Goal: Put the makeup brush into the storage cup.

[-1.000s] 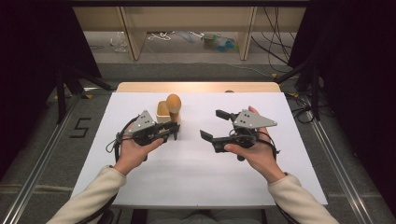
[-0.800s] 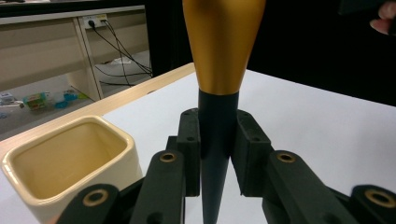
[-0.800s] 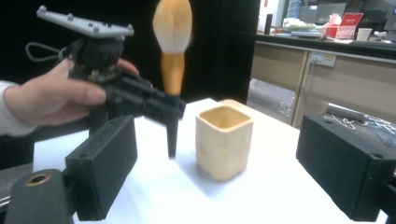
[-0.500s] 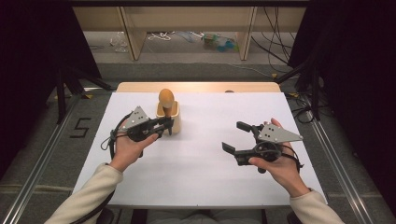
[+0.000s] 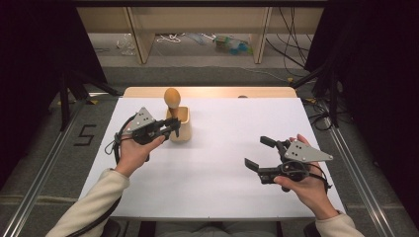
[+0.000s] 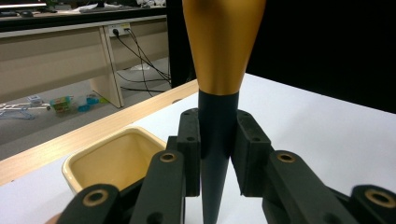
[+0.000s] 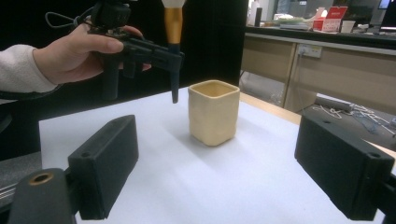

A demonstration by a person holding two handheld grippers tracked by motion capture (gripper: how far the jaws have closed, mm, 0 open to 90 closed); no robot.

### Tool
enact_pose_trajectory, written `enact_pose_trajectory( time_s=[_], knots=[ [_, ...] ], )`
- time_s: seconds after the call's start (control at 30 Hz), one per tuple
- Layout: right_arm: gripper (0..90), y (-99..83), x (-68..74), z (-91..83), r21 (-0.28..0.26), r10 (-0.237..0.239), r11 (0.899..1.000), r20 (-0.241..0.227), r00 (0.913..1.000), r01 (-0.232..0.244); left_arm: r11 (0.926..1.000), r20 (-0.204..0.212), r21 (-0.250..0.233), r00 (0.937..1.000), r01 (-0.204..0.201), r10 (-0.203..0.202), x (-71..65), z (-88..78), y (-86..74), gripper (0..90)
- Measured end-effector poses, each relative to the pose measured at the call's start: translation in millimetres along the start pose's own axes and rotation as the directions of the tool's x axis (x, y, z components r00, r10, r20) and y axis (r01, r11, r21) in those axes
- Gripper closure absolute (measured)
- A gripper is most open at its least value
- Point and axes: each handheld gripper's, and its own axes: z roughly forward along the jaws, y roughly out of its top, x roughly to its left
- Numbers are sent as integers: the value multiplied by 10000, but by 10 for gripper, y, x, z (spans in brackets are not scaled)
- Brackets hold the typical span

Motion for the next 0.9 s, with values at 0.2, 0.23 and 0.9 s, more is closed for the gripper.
enact_pose_trajectory(
  time_s=[0.2,0.23,0.9],
  knots=[
    [147,-39,-7,-64,-62,55,10000,130,9999,-54,10000,-56,-42,10000,-42,42,4,41,32,744],
    [147,-45,-9,-74,-25,75,10000,112,9999,-74,10000,-63,-92,10000,-19,18,5,47,40,743],
    [148,-90,9,-141,-7,89,10000,260,9996,-88,9995,-404,-312,9992,-18,5,86,62,111,744]
  ],
)
